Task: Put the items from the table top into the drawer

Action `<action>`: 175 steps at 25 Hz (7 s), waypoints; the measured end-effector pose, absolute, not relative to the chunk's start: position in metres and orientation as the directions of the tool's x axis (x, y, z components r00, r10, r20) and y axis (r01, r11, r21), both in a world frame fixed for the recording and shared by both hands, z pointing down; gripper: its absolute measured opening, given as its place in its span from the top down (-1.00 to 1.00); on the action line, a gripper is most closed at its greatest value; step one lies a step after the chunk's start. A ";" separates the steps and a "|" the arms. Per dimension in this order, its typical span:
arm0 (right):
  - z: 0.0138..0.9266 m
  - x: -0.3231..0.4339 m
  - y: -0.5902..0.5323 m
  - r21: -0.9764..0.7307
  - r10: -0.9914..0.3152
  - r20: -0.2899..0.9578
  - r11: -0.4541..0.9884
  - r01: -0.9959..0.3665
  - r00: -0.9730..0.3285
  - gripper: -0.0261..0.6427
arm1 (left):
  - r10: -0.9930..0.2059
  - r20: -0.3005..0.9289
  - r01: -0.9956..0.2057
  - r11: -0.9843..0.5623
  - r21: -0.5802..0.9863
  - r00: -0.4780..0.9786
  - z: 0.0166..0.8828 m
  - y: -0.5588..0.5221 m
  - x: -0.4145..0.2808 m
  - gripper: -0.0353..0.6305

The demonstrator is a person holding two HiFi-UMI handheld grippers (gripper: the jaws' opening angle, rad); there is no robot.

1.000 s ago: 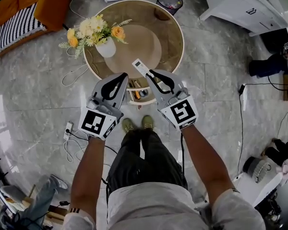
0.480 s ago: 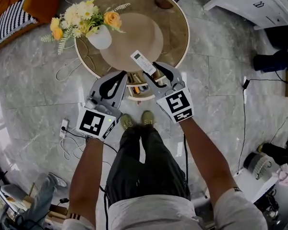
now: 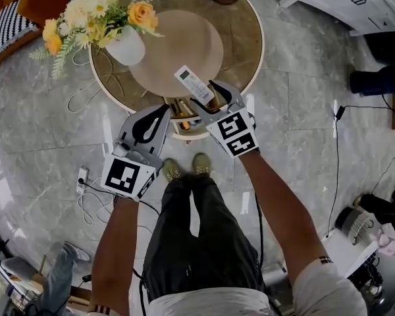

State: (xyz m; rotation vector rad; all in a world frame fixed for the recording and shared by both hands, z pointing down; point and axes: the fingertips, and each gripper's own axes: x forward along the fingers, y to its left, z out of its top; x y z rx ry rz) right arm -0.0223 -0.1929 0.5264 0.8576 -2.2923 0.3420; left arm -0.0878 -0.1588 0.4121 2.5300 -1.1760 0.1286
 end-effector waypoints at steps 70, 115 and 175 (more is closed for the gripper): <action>0.548 0.068 0.000 -0.062 -0.468 0.630 0.766 -0.640 -0.621 0.24 | -0.789 0.221 -0.815 -0.520 0.257 0.573 0.460 -0.018 -0.018 0.89; 0.912 0.047 -0.120 -0.080 -0.225 0.868 0.817 -0.572 -0.443 0.24 | -0.747 0.145 -0.759 -0.649 0.057 0.649 0.723 -0.090 -0.051 0.89; 0.394 0.017 -0.053 -0.023 -0.519 0.023 0.854 -0.520 -0.854 0.92 | -0.723 0.028 -0.724 -0.690 0.019 0.690 0.392 -0.038 -0.033 0.89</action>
